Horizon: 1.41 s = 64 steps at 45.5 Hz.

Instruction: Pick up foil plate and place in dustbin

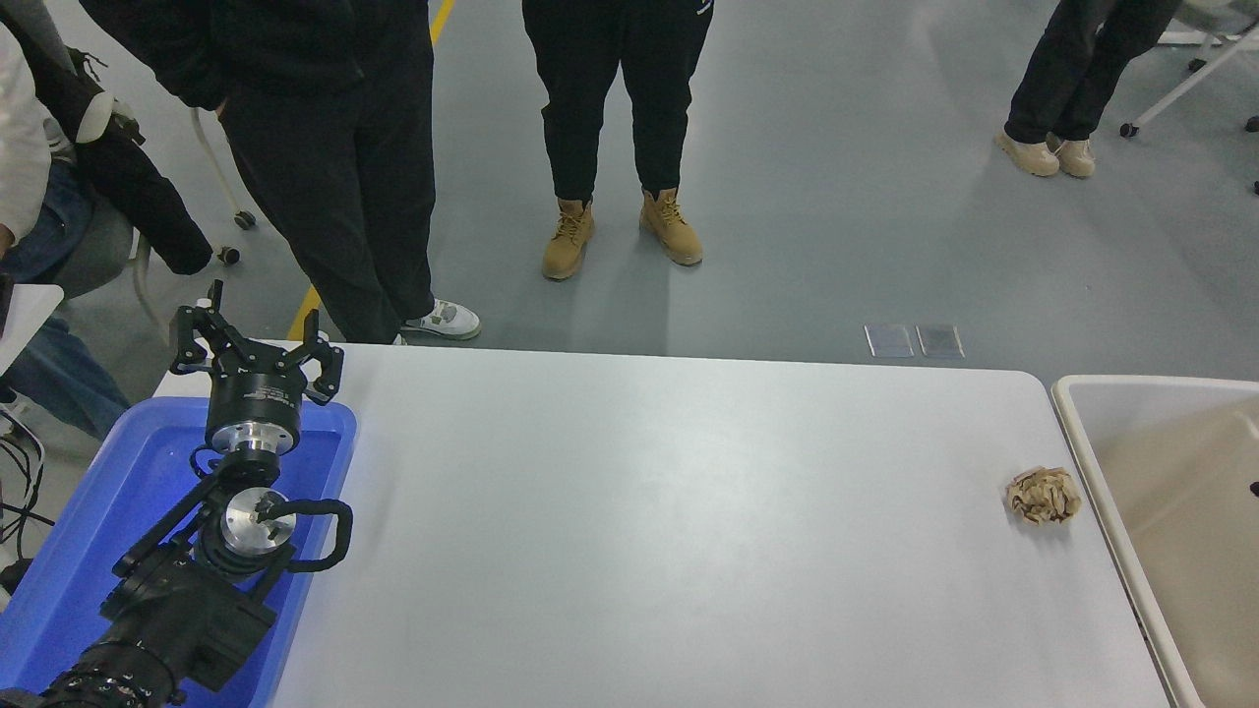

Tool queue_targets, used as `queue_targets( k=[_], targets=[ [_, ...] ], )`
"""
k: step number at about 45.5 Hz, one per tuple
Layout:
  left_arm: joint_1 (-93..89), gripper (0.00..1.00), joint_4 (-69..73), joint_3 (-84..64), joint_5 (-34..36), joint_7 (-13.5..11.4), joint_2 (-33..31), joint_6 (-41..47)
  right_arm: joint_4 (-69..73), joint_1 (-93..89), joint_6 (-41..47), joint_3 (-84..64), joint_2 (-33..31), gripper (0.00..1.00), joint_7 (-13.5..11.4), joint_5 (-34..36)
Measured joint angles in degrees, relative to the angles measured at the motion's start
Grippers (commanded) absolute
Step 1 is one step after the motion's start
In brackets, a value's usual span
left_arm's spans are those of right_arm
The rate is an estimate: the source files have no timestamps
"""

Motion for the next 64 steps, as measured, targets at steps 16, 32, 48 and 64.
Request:
queue_targets(
  k=[16, 32, 48, 64],
  targets=[
    [0.00, 0.99, -0.01, 0.00, 0.00, 0.00, 0.00, 0.00, 13.25, 14.08, 3.44, -3.99, -6.41, 1.00, -0.18, -4.38],
    [-0.02, 0.99, -0.01, 0.00, 0.00, 0.00, -0.01, 0.00, 41.90, 30.19, -4.10, -13.11, -13.70, 1.00, -0.16, -7.95],
    [-0.04, 0.99, -0.05, 0.00, 0.06, 0.00, -0.01, 0.00, 60.37, 48.34, -7.60, -26.82, -14.26, 1.00, -0.13, -8.30],
    [-0.05, 0.99, -0.04, 0.00, 0.09, 0.00, 0.01, -0.01, 67.17, 62.69, -8.16, -43.53, -5.62, 1.00, 0.24, -8.13]
  ],
)
